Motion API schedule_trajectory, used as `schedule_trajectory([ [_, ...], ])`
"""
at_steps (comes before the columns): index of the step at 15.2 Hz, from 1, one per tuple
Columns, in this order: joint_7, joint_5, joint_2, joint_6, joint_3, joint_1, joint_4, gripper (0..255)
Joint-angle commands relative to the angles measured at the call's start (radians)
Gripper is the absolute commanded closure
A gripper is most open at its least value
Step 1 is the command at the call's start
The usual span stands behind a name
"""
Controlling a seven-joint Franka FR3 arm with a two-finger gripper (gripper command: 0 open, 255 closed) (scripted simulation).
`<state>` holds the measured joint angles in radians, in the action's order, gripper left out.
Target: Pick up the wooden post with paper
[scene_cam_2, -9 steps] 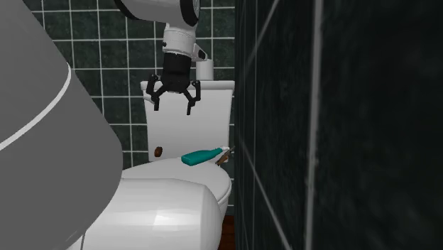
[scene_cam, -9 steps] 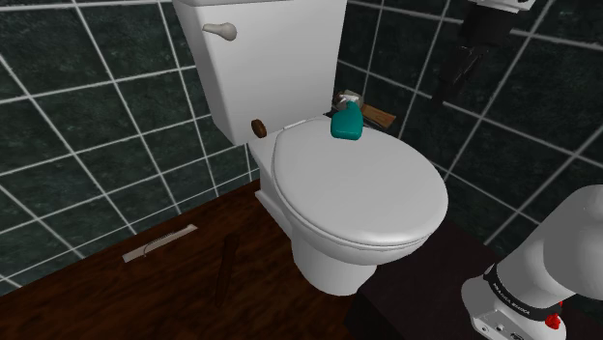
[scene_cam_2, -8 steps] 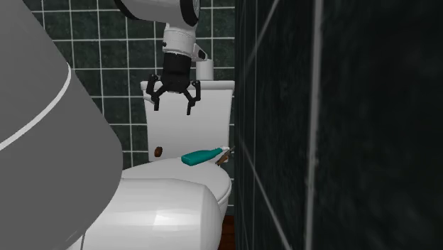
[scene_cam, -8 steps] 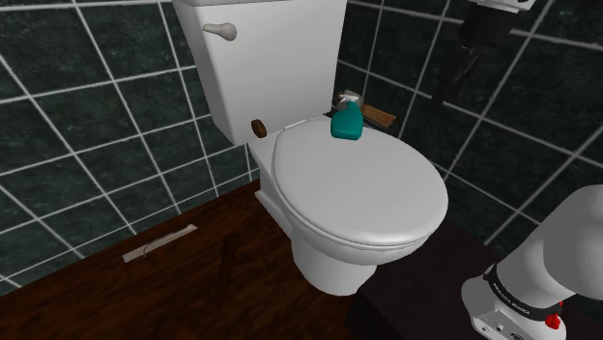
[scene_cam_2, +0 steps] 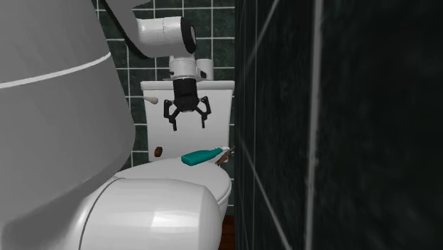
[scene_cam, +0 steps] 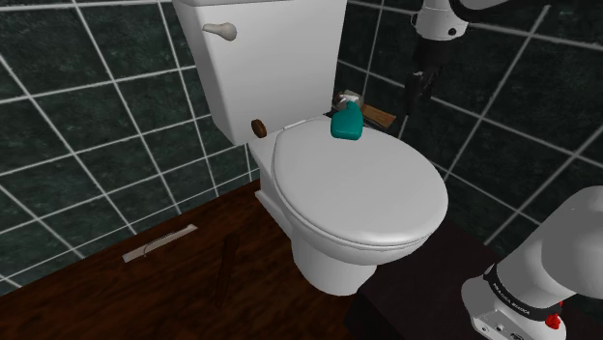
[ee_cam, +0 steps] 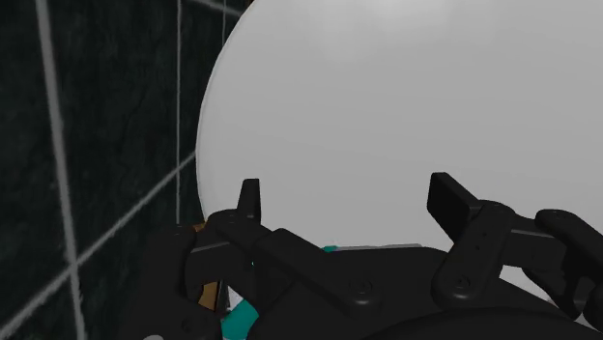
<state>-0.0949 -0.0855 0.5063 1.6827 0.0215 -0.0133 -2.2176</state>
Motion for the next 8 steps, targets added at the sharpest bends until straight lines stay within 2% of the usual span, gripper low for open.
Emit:
schedule_trajectory([
  [1,0.009,-0.065,-0.064,0.024,0.020,-0.012,0.013,0],
  [8,0.069,-0.312,-0.322,0.080,0.069,-0.054,0.109,0],
])
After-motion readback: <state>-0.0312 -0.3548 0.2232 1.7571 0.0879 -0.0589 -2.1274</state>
